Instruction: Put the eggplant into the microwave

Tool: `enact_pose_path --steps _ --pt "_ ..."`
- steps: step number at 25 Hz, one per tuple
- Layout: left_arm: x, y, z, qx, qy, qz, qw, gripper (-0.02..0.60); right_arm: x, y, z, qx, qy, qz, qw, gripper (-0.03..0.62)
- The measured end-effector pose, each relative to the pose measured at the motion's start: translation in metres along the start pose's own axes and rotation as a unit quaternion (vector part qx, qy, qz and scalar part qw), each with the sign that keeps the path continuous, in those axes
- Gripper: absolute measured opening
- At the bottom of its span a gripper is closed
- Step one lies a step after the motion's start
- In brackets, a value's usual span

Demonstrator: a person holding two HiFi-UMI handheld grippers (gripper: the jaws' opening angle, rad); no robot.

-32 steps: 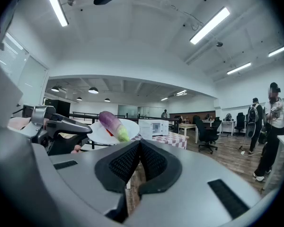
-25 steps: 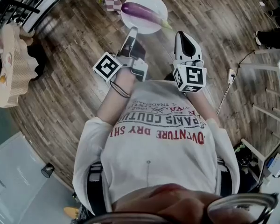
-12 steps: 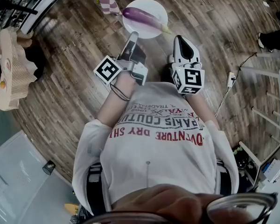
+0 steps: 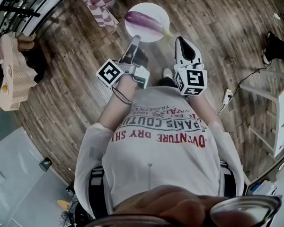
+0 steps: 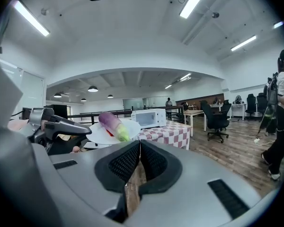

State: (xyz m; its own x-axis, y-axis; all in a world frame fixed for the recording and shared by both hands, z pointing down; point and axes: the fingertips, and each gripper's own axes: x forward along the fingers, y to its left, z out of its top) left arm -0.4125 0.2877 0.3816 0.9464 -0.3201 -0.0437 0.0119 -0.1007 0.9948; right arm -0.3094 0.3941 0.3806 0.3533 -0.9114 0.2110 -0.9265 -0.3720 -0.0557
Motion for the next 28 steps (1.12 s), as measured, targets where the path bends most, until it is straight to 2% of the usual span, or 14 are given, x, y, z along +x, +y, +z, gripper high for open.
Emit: enact_pose_path --steps 7,13,20,28 --pt "0.093 -0.009 -0.024 -0.005 -0.036 -0.014 0.9992 0.031 0.039 -0.091 0.021 -0.027 0.005 0.024 0.999 0.026" --pt "0.141 0.003 -0.036 -0.021 -0.034 0.000 0.9992 0.031 0.064 -0.136 0.022 -0.022 0.013 0.025 0.999 0.026" --pt "0.209 0.009 -0.028 -0.012 -0.025 0.001 0.9996 0.031 0.107 -0.180 0.028 -0.013 0.013 0.015 1.000 0.026" --pt "0.321 0.019 0.014 -0.023 -0.010 -0.004 0.9997 0.031 0.197 -0.233 0.050 -0.014 0.019 -0.007 1.000 0.026"
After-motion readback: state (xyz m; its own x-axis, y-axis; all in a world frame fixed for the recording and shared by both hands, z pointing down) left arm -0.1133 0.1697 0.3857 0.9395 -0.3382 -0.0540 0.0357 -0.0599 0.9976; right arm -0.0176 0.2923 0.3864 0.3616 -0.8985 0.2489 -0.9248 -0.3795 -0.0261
